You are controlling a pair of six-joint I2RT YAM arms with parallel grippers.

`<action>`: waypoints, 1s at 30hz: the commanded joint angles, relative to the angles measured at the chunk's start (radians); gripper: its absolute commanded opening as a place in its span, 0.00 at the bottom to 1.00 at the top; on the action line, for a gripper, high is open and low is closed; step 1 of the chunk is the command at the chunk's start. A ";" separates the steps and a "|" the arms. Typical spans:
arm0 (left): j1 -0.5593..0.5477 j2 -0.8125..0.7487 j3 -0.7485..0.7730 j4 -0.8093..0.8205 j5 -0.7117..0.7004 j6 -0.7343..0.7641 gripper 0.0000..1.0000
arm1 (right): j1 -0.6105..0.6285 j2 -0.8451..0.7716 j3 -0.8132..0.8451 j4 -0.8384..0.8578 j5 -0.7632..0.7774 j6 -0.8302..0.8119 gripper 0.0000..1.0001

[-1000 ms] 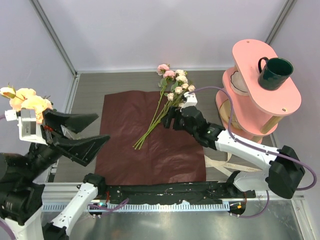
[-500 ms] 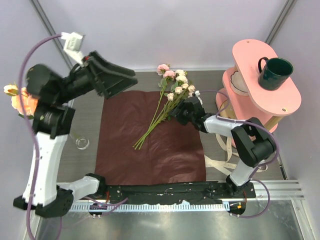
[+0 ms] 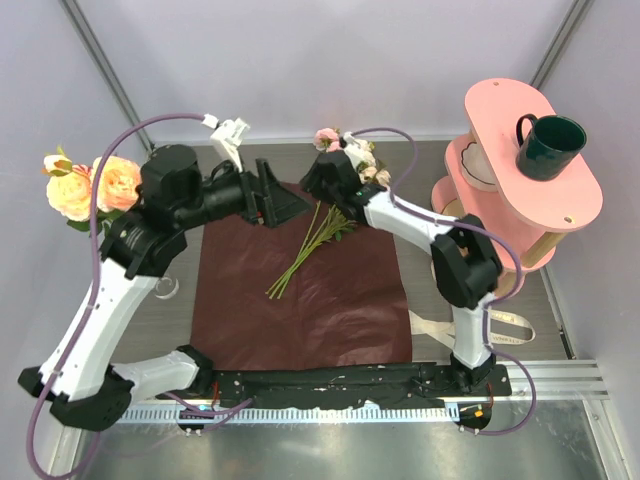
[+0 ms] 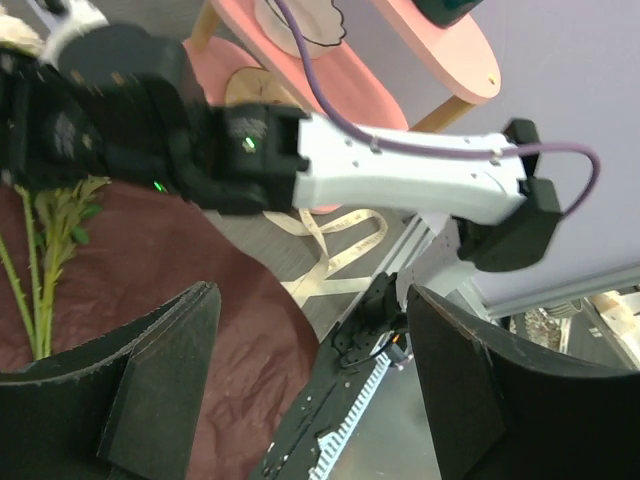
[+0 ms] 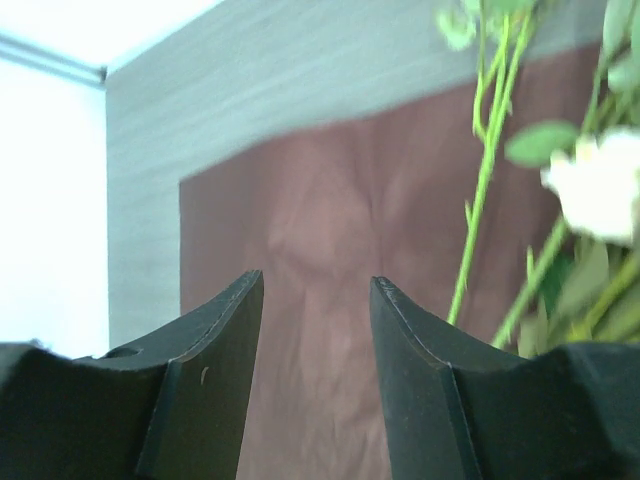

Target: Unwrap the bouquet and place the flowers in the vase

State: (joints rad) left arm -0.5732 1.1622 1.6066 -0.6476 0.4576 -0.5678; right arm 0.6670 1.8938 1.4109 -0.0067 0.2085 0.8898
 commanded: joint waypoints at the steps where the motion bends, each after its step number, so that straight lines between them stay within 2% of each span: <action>1: -0.002 -0.137 -0.039 -0.024 -0.069 0.075 0.80 | -0.014 0.200 0.278 -0.295 0.186 -0.109 0.53; 3: -0.002 -0.174 -0.031 -0.058 -0.085 0.092 0.84 | -0.012 0.256 0.397 -0.386 0.226 -0.134 0.53; 8: -0.002 -0.259 0.036 -0.107 -0.105 0.112 0.87 | -0.012 0.370 0.500 -0.421 0.220 -0.158 0.54; 17: -0.002 -0.322 0.171 -0.089 -0.060 0.088 0.89 | -0.012 0.459 0.517 -0.389 0.197 -0.126 0.47; 23: -0.002 -0.332 0.219 -0.014 0.049 0.017 0.90 | -0.012 0.501 0.553 -0.374 0.190 -0.097 0.35; 24: -0.002 -0.332 0.222 -0.008 0.053 0.010 0.90 | -0.012 0.504 0.557 -0.369 0.190 -0.097 0.26; 27: -0.002 -0.328 0.231 0.002 0.064 -0.001 0.90 | -0.015 0.487 0.595 -0.381 0.189 -0.103 0.14; 30: -0.002 -0.312 0.231 -0.007 0.050 0.003 0.90 | -0.015 0.440 0.646 -0.375 0.163 -0.129 0.06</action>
State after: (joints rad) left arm -0.5739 0.8280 1.8179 -0.6903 0.4835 -0.5465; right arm 0.6514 2.3966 1.9560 -0.4095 0.3817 0.7792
